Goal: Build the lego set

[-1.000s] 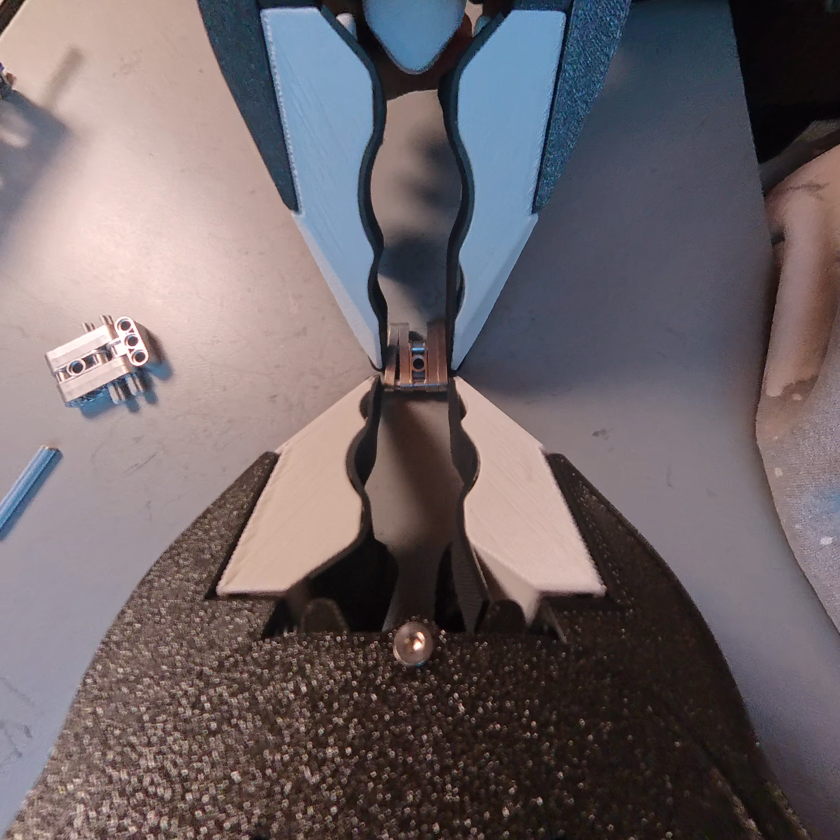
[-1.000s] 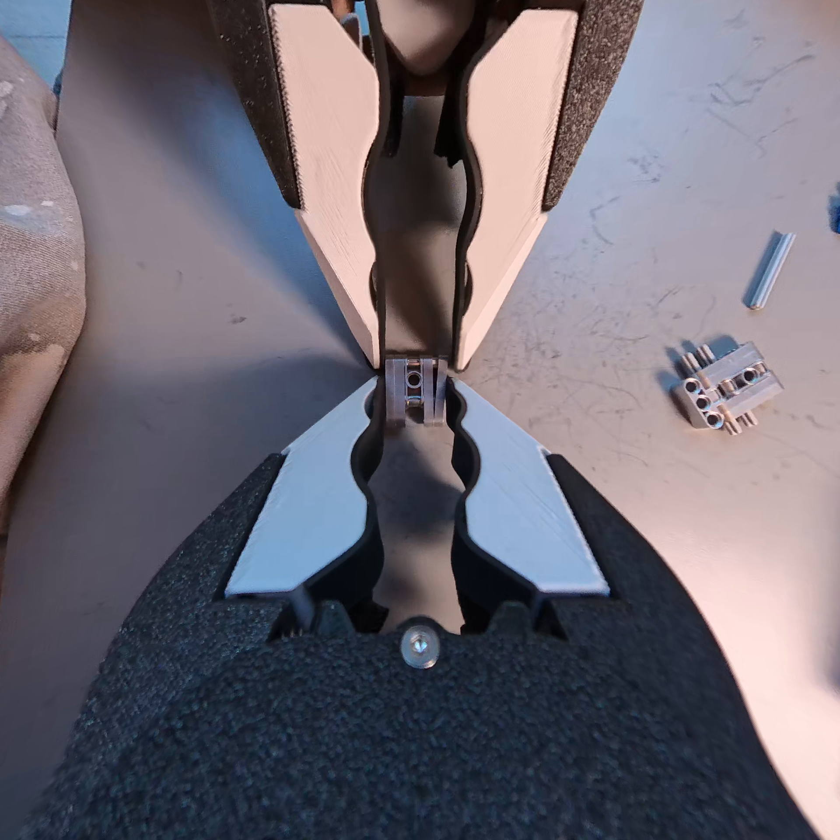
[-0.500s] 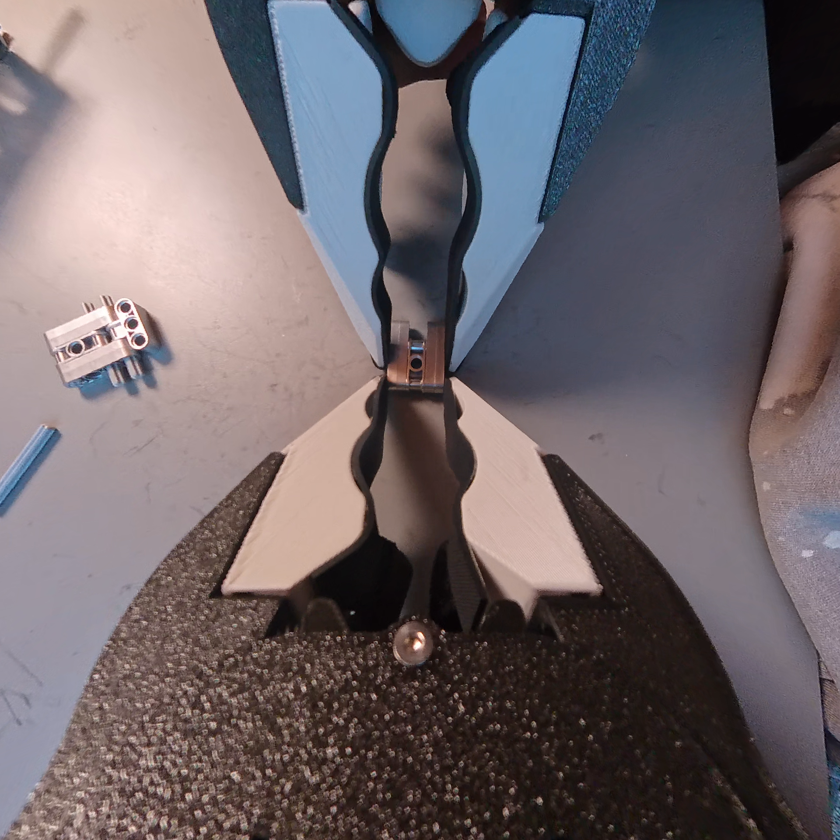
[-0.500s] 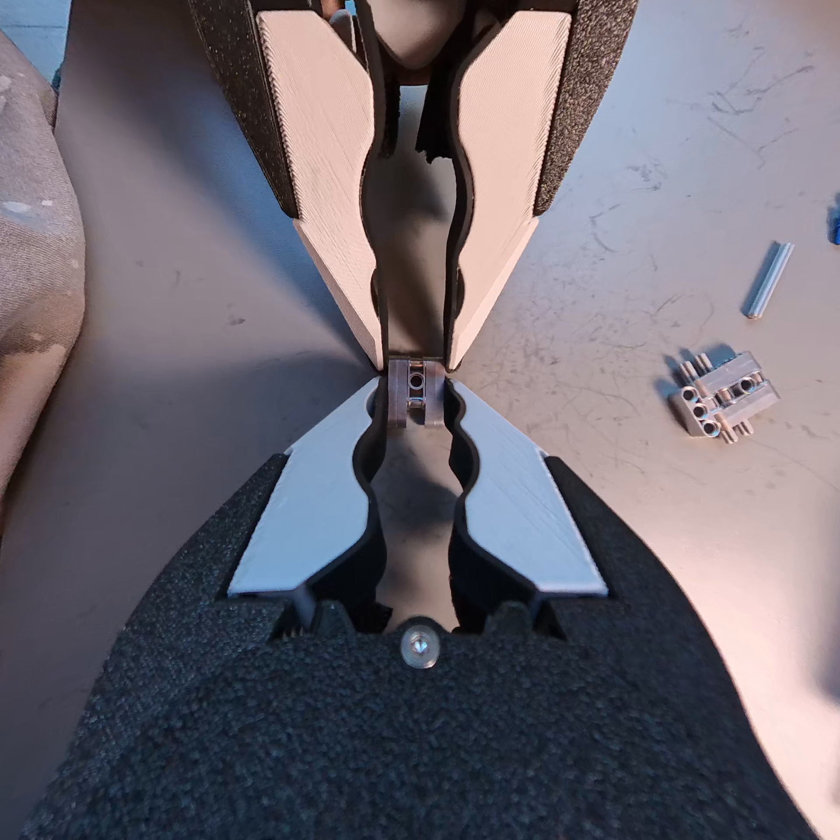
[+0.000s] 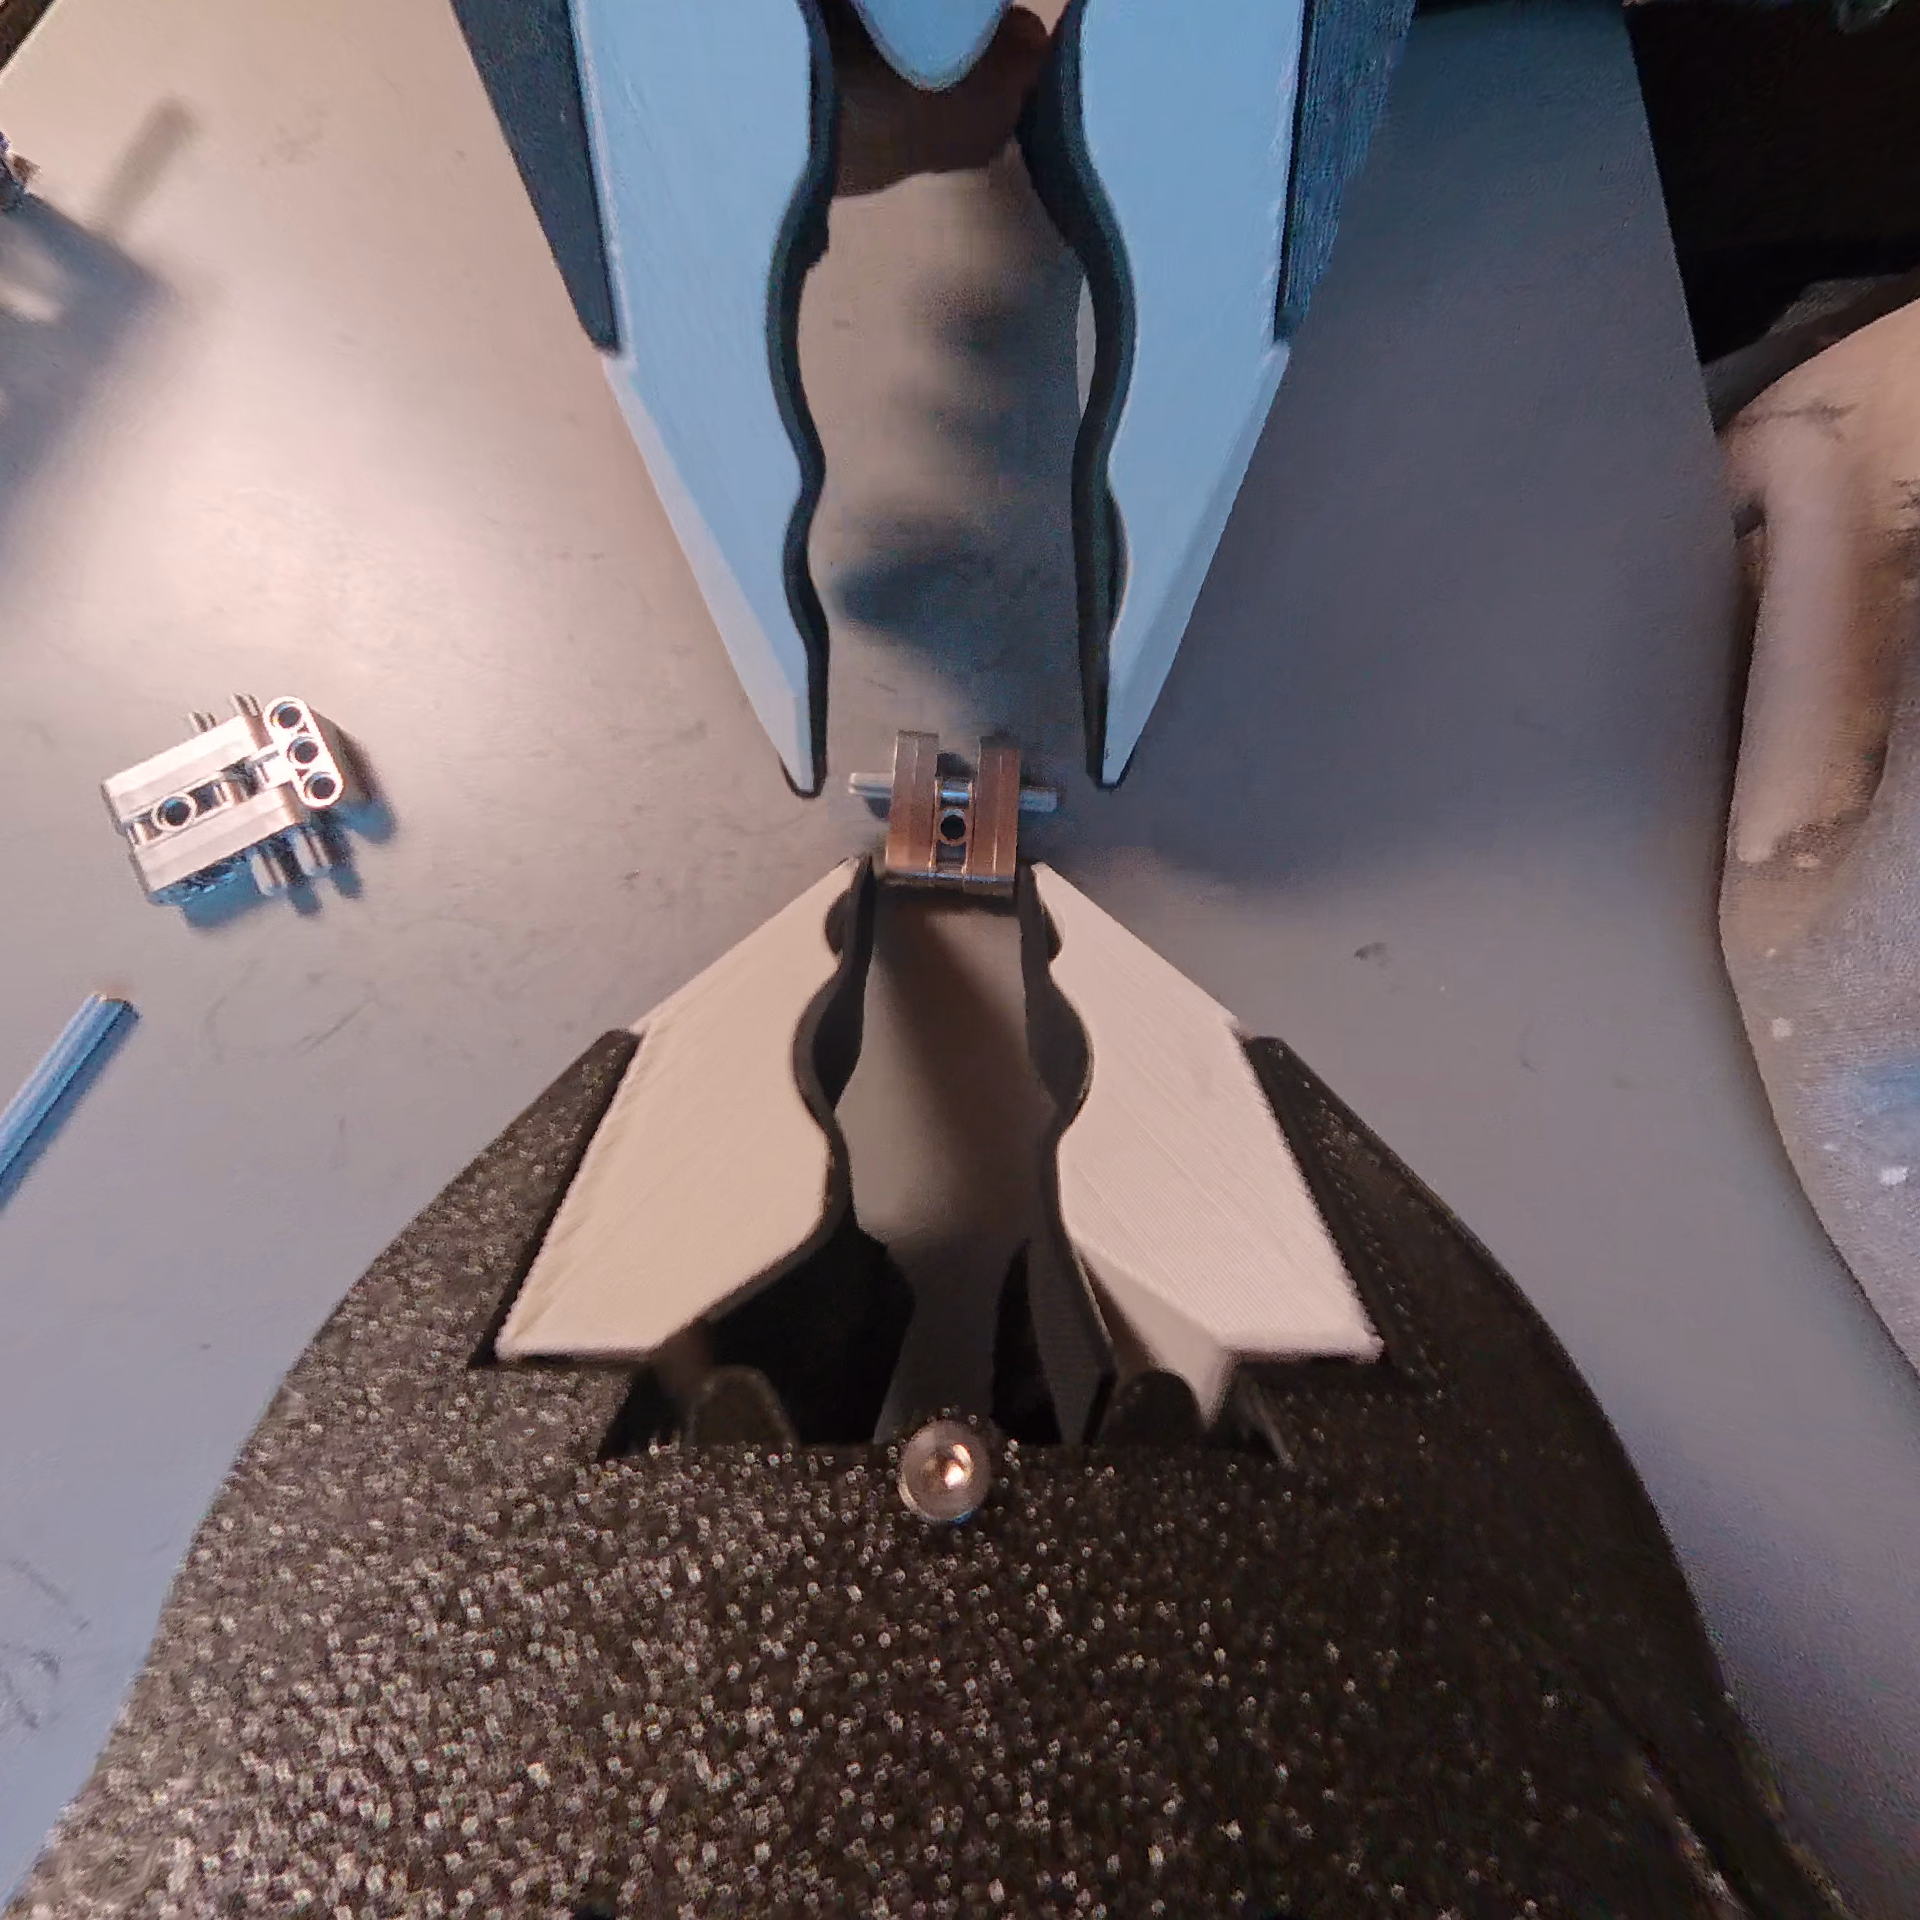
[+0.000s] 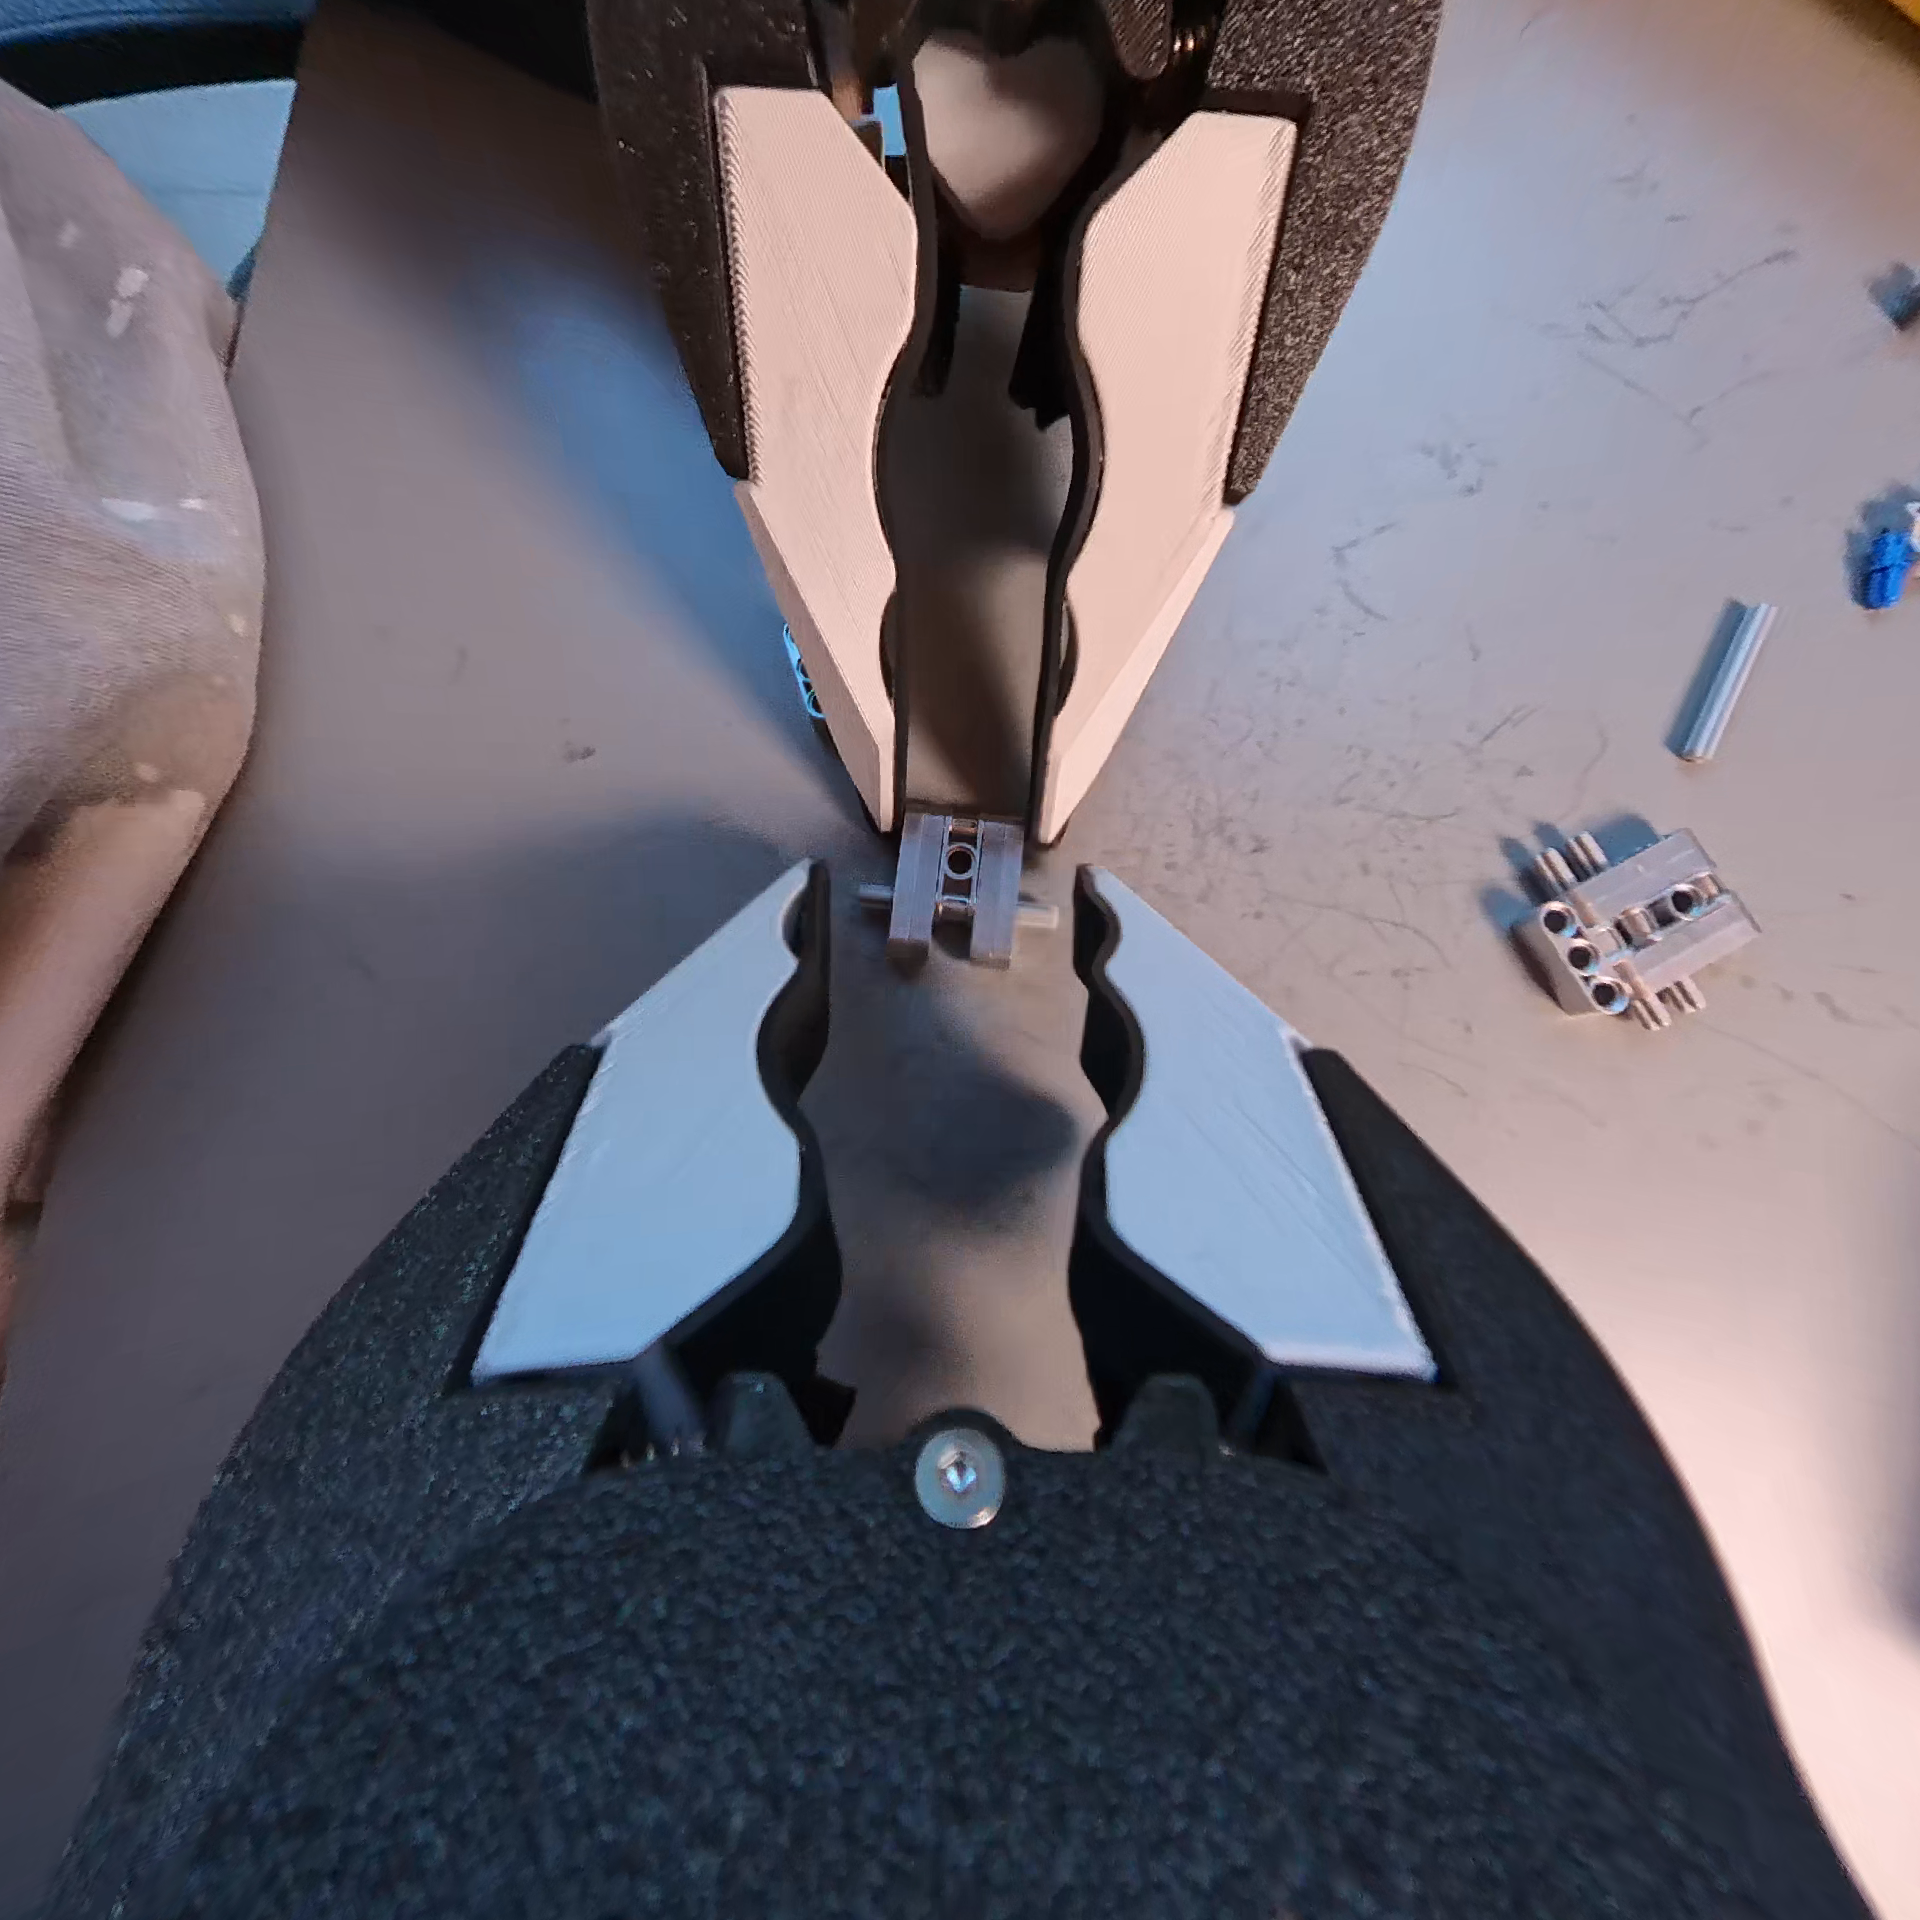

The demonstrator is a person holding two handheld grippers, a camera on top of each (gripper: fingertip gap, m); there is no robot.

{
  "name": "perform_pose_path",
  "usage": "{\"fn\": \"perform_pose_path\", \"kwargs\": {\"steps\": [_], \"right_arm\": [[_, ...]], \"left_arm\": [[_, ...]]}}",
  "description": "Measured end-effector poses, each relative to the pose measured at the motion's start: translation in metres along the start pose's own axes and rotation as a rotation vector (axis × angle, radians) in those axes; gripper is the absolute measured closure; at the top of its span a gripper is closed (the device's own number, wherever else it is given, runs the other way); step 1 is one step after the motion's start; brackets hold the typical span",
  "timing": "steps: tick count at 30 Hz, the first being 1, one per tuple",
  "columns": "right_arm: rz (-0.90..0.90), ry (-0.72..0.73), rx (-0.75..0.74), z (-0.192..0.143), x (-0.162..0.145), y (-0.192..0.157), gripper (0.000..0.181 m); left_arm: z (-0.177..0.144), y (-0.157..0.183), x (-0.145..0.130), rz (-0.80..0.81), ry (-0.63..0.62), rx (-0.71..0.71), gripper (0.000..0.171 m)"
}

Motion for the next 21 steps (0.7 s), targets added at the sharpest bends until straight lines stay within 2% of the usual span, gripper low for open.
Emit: {"fn": "perform_pose_path", "kwargs": {"steps": [1,6,10,21], "right_arm": [[0.004,0.01,-0.001,-0.005,0.0,0.002,0.135],[0.033,0.007,-0.025,-0.019,-0.008,0.013,0.136],[0.023,-0.025,0.014,-0.014,-0.014,0.01,0.147],[0.004,-0.051,0.015,-0.004,-0.013,0.005,0.156]], "left_arm": [[-0.001,0.0,-0.001,0.001,0.0,-0.002,0.141],[-0.01,-0.005,-0.004,-0.007,0.031,-0.012,0.138],[-0.012,-0.005,-0.004,-0.008,0.046,-0.019,0.138],[0.001,0.0,-0.001,0.037,0.028,-0.006,0.143]]}}
Point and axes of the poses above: each gripper's, where its closed fingertips meet, z out along the fingers, x out of its top, y = z × x across the jaws, the point moved 8 cm from there along -z, back along the fingers, and after that the axes turned 10 degrees about -x, right-handed, at the moved point
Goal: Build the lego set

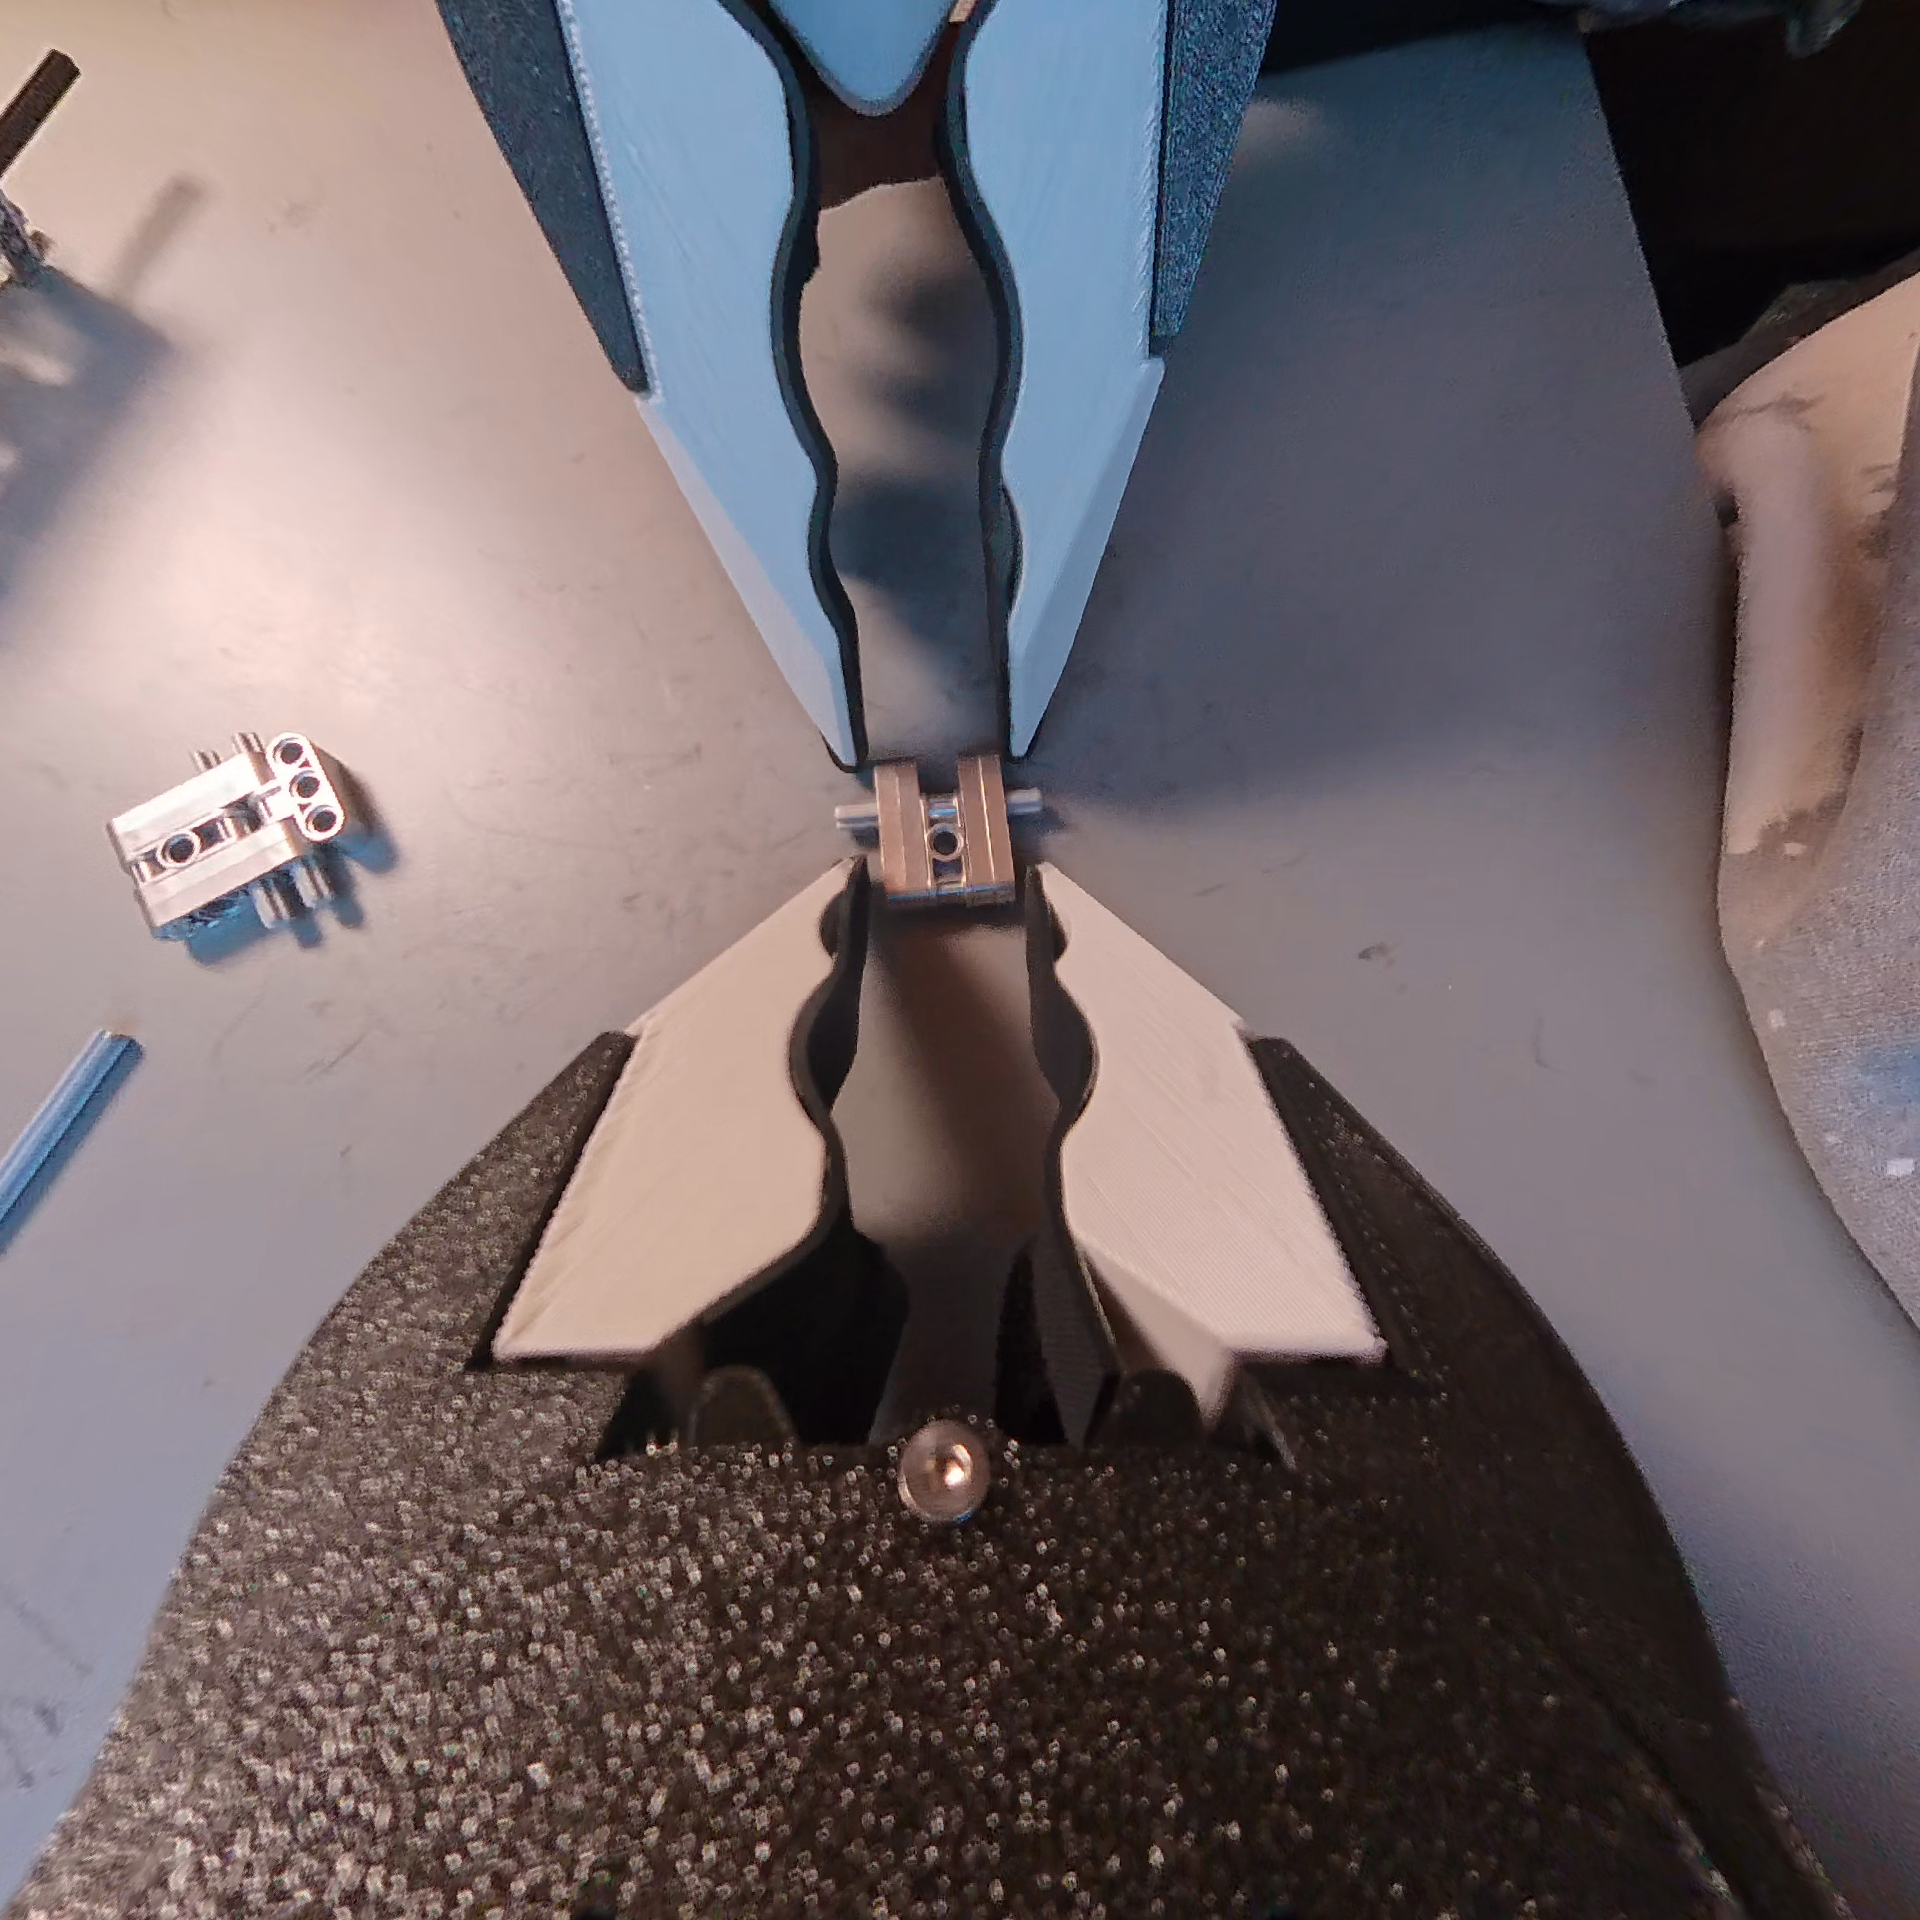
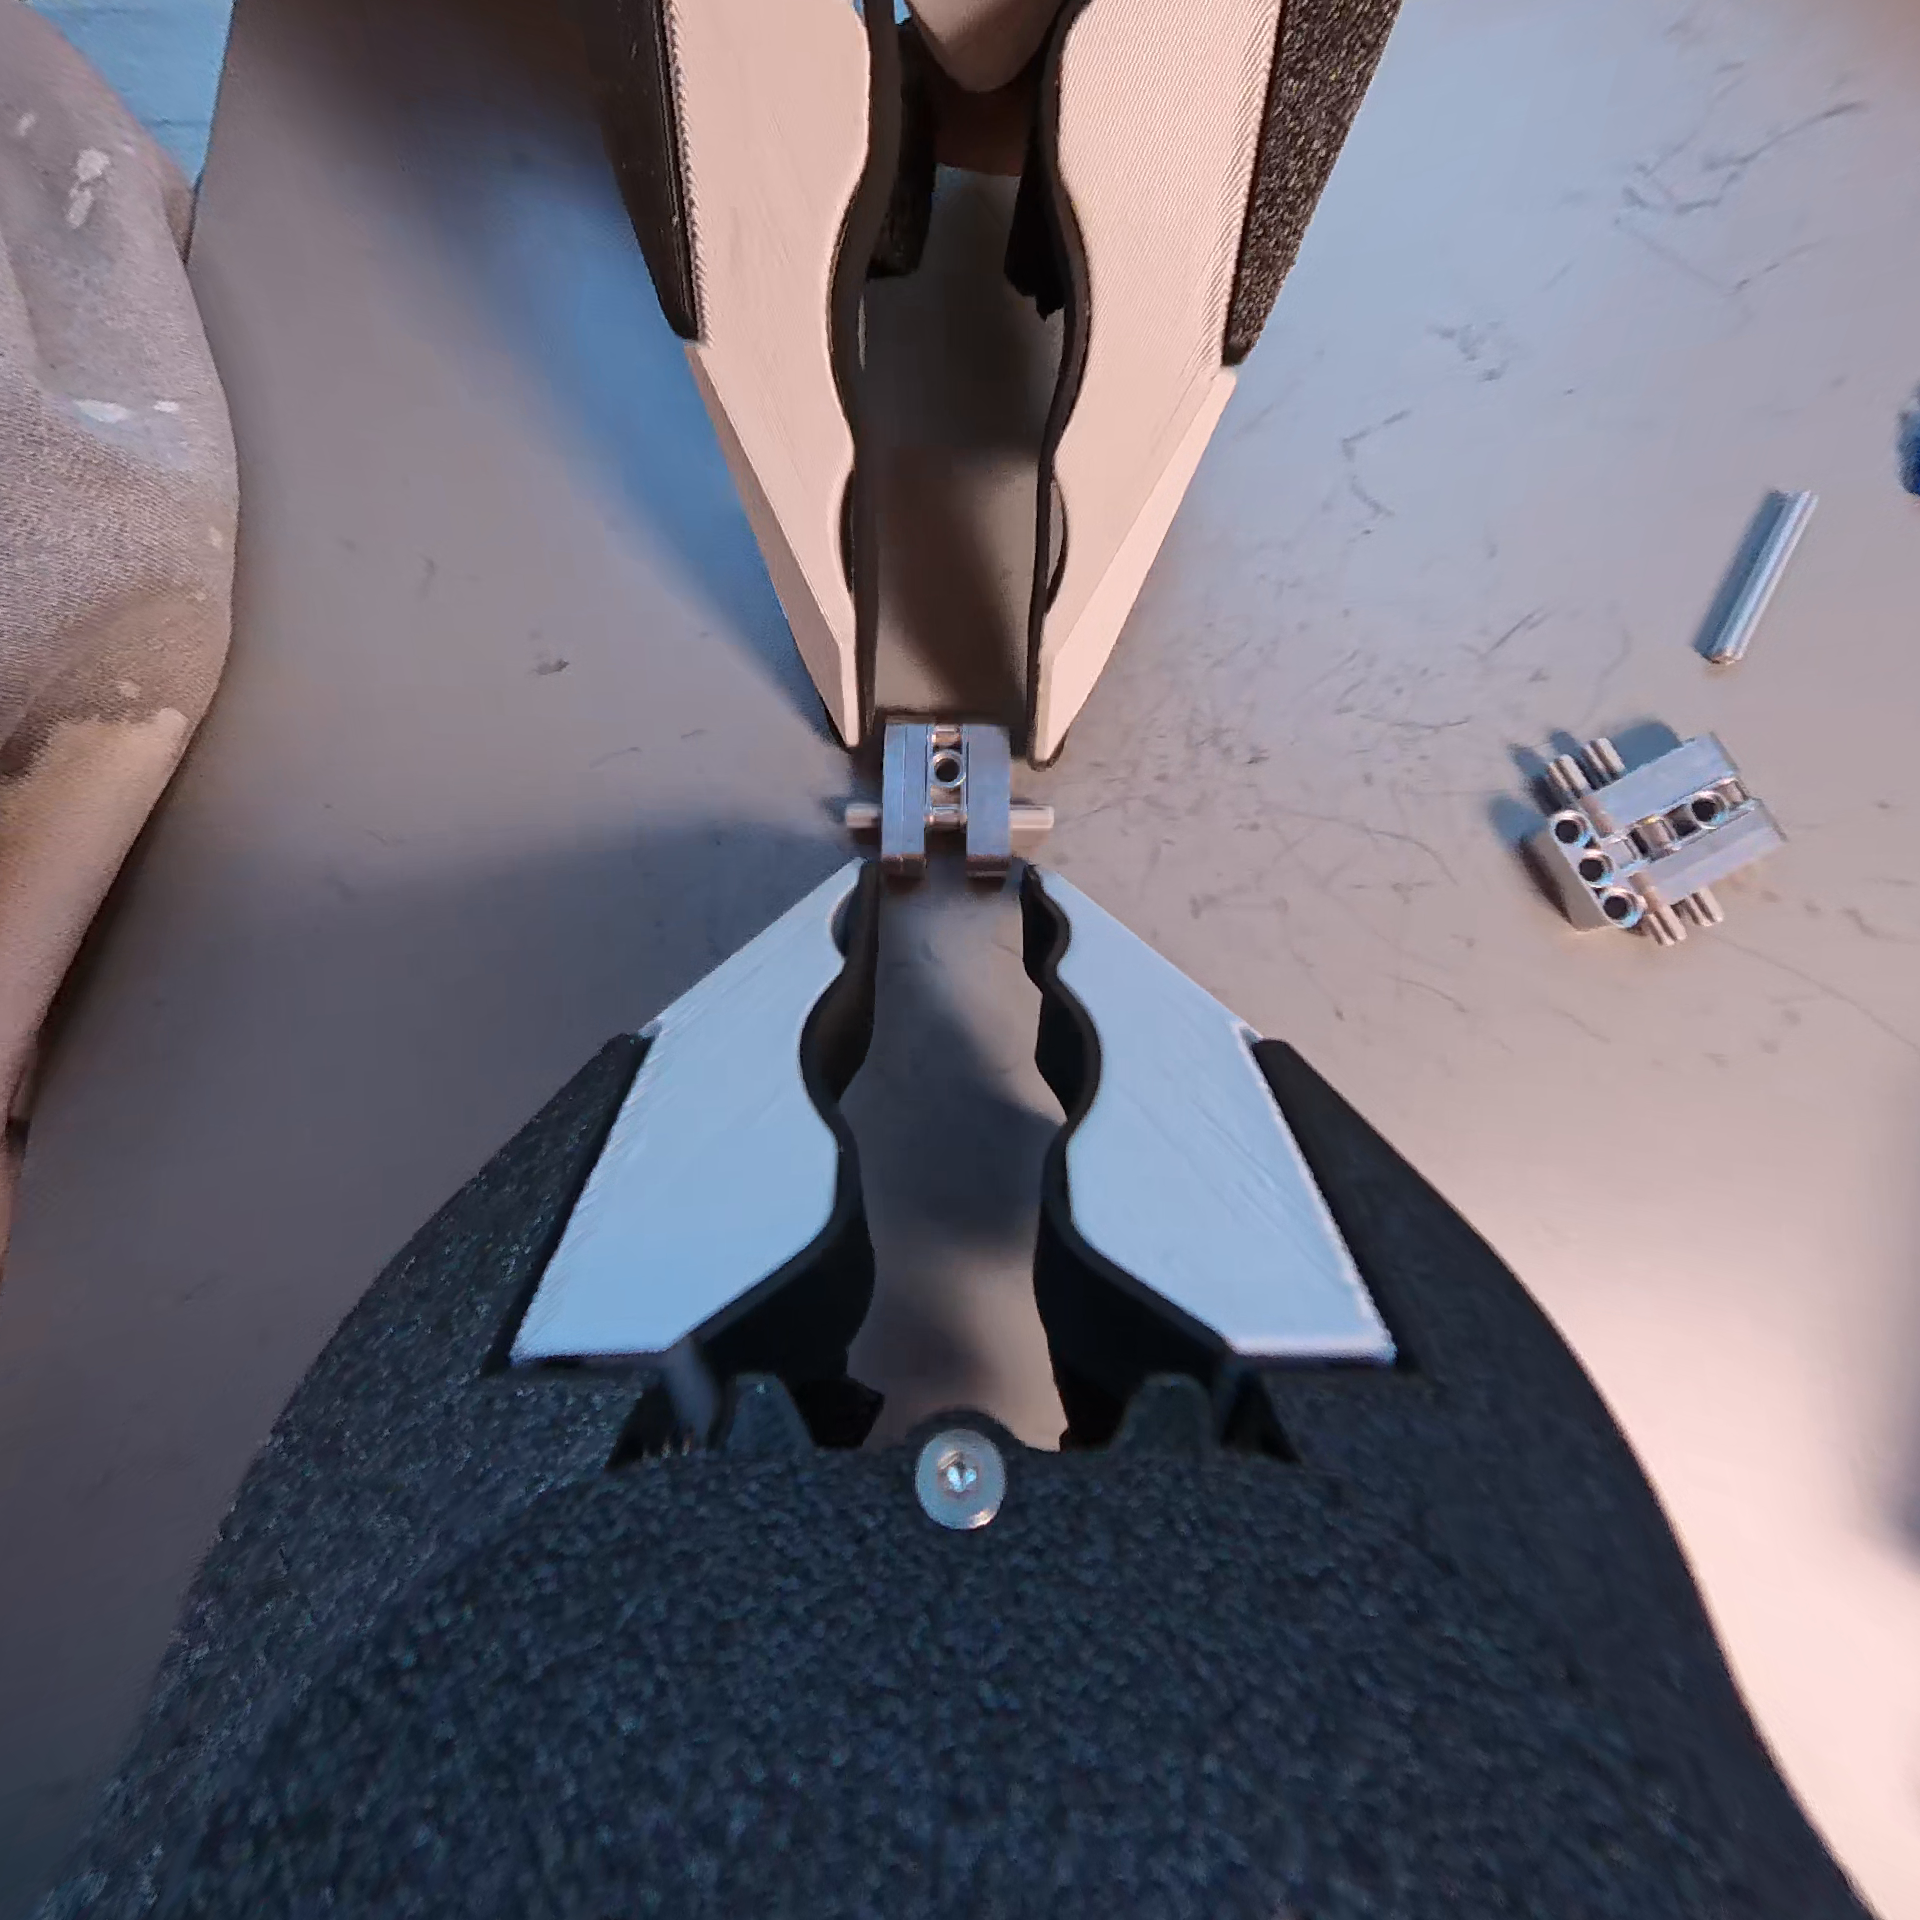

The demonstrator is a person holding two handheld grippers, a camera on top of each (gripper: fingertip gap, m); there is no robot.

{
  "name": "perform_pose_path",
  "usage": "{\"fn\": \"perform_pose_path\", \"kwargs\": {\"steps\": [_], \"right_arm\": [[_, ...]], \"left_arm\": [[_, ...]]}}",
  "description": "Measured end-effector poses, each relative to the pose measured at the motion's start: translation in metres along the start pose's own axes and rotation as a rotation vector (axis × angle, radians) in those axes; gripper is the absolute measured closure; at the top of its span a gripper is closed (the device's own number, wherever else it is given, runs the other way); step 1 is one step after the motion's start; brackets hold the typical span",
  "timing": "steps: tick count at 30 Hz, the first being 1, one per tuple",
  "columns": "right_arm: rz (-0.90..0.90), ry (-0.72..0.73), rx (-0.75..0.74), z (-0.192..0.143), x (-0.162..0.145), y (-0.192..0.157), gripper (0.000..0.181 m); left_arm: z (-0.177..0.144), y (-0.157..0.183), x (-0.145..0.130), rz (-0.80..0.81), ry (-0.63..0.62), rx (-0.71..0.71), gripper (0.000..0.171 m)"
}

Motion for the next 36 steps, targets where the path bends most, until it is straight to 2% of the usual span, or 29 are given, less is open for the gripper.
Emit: {"fn": "perform_pose_path", "kwargs": {"steps": [5,11,17,28,36], "right_arm": [[-0.017,0.007,-0.011,0.002,0.002,-0.001,0.16],[-0.071,0.073,-0.123,-0.004,0.008,0.007,0.16],[-0.094,0.109,-0.176,-0.009,0.009,0.011,0.17],[-0.073,0.124,-0.175,-0.004,0.009,0.013,0.151],[-0.082,0.088,-0.141,0.008,0.007,0.007,0.16]], "left_arm": [[0.002,0.001,0.001,0.013,0.0,0.004,0.147],[-0.006,-0.003,0.003,0.15,-0.03,0.172,0.148],[-0.012,-0.005,0.004,0.212,-0.035,0.244,0.149],[-0.01,-0.005,0.001,0.196,-0.067,0.226,0.149],[-0.011,-0.009,-0.006,0.128,-0.029,0.137,0.149]]}}
Point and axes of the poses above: each gripper's, where its closed fingertips meet, z out along the fingers, x out of its top, y = z × x across the jaws, the point moved 8 cm from there along -z, back along the fingers, and after that the axes turned 10 degrees about -x, right-handed, at the moved point
